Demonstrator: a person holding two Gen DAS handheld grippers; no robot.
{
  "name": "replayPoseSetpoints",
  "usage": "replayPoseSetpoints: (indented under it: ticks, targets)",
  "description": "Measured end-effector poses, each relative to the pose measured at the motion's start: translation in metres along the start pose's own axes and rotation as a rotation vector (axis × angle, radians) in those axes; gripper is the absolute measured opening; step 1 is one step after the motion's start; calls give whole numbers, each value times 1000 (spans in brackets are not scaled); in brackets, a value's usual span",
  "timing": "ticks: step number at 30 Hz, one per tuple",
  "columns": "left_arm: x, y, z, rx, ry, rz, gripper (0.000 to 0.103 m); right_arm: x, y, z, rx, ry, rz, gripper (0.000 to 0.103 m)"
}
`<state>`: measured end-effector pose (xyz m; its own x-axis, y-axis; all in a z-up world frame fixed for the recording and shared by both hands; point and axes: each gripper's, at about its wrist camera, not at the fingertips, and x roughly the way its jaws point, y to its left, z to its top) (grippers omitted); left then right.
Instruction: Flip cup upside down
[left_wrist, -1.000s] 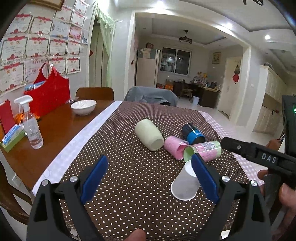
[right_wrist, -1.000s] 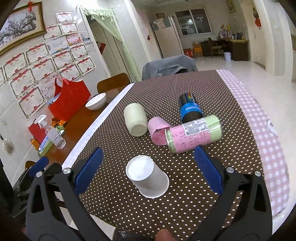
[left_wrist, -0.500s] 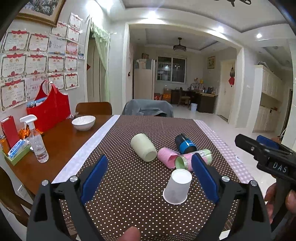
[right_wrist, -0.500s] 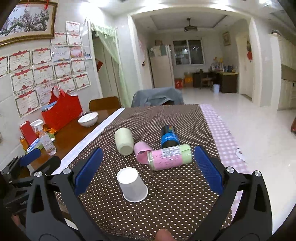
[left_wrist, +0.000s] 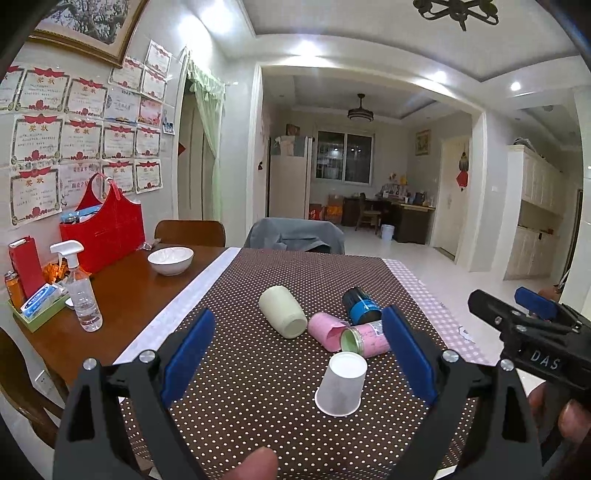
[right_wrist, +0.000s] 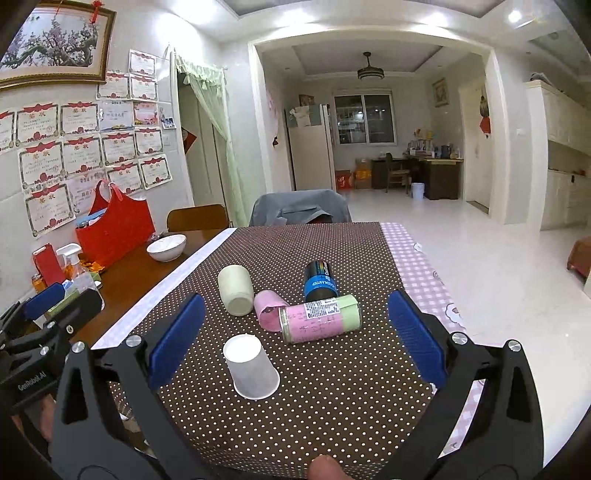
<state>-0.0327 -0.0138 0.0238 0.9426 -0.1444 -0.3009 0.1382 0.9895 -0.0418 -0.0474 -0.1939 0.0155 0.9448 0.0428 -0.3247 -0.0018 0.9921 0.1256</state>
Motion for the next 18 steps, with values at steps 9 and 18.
replayPoseSetpoints:
  ticks: [9, 18]
  targets:
    - [-3, -8, -1, 10, -8, 19, 90, -4, 4, 0, -13, -12, -5, 97]
    - [-2, -7, 0, 7, -5, 37, 90, -1, 6, -2, -21, -3, -4, 97]
